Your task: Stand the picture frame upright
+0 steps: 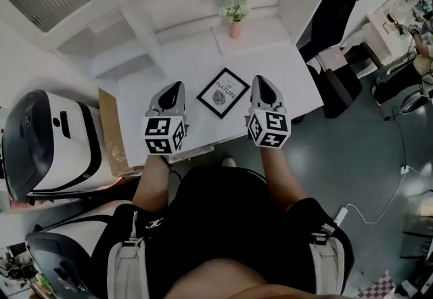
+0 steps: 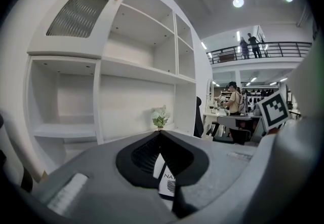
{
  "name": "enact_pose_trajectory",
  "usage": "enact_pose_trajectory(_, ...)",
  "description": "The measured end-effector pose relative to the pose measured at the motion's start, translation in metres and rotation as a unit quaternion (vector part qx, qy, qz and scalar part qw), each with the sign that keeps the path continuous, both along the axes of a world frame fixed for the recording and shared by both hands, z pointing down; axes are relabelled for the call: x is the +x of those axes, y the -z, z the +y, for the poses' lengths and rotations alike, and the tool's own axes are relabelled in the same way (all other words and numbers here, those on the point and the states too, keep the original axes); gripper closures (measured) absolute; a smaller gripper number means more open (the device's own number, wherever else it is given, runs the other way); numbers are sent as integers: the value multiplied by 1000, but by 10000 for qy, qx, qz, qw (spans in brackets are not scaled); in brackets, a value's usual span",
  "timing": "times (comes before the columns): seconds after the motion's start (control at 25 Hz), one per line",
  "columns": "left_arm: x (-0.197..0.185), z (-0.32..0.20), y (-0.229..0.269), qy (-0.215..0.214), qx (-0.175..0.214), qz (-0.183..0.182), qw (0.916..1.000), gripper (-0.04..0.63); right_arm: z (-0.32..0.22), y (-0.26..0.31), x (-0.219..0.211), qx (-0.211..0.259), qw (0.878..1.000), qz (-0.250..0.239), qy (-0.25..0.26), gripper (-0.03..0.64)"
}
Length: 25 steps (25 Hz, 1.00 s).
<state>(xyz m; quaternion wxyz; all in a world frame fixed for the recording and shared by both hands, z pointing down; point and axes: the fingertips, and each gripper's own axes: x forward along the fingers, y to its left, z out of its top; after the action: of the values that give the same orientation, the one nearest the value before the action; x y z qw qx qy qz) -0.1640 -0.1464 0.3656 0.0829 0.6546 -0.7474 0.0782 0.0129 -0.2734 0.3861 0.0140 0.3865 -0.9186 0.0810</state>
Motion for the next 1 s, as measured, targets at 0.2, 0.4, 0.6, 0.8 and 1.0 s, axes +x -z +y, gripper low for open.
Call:
enact_pose_trajectory(0.2,-23,-18,-7,-71,-75,65,9999,580,-7,-9,-11,-80,9998,111,-147,615)
enact_pose_trajectory(0.4,-43,-33,-15,-312,-226,131,9992,580,-10,-14,-11,-151,9986,199,-466,615)
enact_pose_trajectory(0.6,-63,-48,-39,-770,-586,472,9942,567,-13,-26,-6,-312,9963,199,-781,576)
enact_pose_trajectory(0.8,-64,-65,-69,-1640,-1015,806,9779,396,-17,-56,3,-875,9910,221,-992,471)
enact_pose_trajectory(1.0,-66,-76,-102,-2117,-1473,1185,9589,383,-12,-88,13,-1354,9819,320,-1286,469)
